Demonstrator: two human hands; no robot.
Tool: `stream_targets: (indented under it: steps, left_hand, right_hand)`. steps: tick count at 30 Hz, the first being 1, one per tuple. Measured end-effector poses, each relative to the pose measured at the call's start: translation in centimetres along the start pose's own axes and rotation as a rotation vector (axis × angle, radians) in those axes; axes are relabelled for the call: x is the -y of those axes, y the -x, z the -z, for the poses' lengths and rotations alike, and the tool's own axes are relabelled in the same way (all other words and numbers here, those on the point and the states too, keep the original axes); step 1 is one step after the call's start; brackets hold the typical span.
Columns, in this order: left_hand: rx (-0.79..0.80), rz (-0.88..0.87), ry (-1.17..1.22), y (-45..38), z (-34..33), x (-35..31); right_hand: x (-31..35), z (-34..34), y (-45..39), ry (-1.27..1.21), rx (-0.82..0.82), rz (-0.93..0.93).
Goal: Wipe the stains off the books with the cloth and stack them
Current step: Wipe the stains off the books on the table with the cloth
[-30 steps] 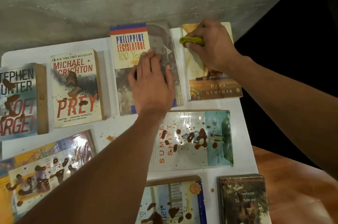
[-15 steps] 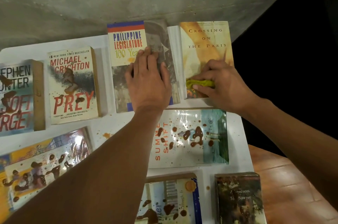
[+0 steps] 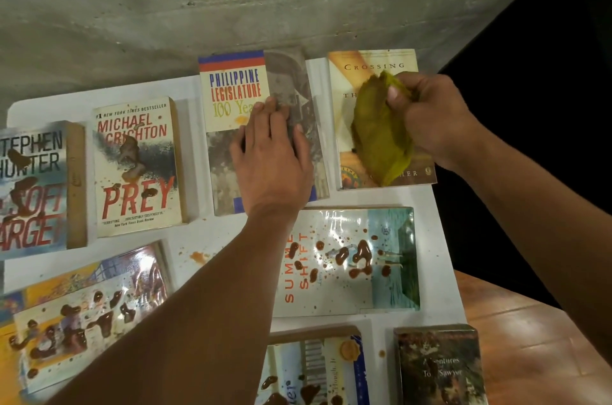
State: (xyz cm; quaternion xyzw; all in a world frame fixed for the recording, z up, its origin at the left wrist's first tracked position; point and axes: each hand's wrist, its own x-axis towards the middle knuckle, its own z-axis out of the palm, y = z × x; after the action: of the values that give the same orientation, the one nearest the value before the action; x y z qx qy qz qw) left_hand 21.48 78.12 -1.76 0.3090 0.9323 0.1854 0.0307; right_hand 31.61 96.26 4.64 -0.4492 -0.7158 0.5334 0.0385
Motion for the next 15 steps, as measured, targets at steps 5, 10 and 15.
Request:
stream_targets:
  steps: [5, 10, 15]
  left_hand:
    - [-0.002, 0.001, 0.011, 0.0, 0.0, 0.0]
    - [-0.013, 0.002, 0.017, 0.1, -0.1, -0.1]
    - [-0.01, 0.002, 0.015, 0.0, 0.0, -0.1]
  right_hand:
    - [-0.5, 0.3, -1.0, 0.248, -0.259, 0.0]
    - [0.1, 0.6, 0.6, 0.125, -0.006, -0.07]
    - [-0.1, 0.2, 0.4, 0.404, -0.055, -0.027]
